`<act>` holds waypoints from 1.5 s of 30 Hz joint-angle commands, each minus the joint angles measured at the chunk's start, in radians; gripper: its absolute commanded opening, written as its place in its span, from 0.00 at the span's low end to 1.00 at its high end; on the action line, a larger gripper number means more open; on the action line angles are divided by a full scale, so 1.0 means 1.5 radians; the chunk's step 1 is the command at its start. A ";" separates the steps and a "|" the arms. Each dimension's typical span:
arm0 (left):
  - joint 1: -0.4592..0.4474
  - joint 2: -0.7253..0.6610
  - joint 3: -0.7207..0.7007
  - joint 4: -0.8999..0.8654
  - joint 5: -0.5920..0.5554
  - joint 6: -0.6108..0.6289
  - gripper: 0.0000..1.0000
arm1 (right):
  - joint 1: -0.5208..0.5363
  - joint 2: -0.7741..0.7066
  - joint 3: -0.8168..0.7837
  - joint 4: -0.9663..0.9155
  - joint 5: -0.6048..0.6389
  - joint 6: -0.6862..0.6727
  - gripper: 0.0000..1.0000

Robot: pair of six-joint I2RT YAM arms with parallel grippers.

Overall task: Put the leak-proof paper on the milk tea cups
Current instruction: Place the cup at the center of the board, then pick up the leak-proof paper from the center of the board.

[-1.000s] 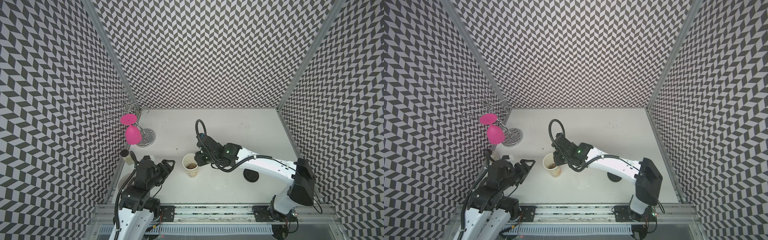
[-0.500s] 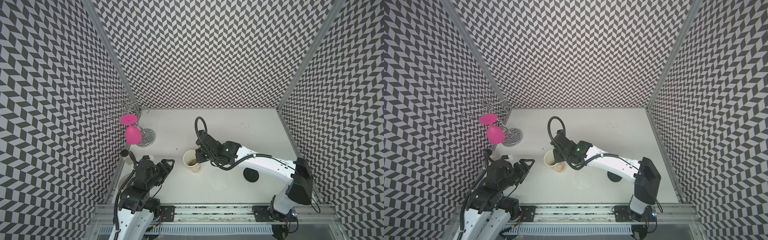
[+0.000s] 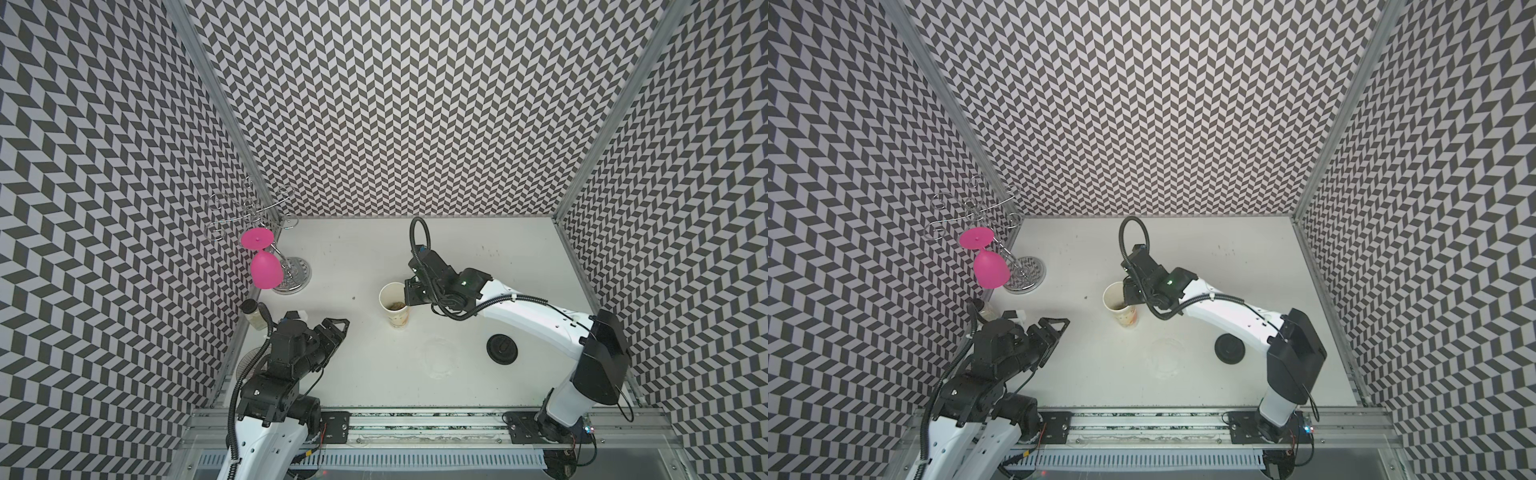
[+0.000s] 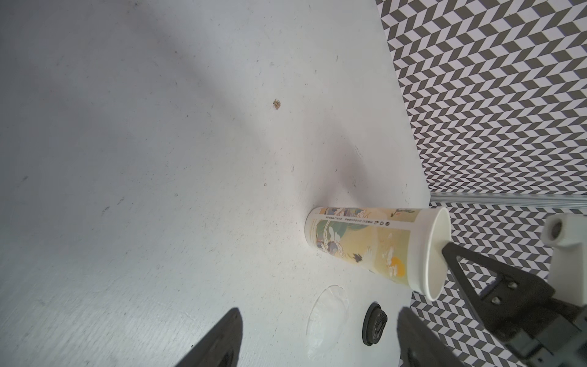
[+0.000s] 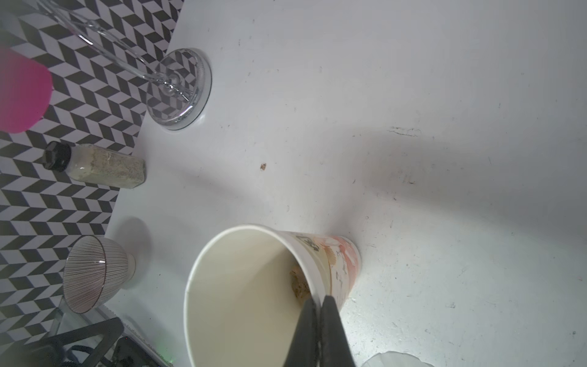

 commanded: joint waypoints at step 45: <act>-0.473 0.202 -0.210 0.402 -0.074 -0.181 0.74 | -0.089 -0.315 -0.551 0.156 -0.123 0.105 0.56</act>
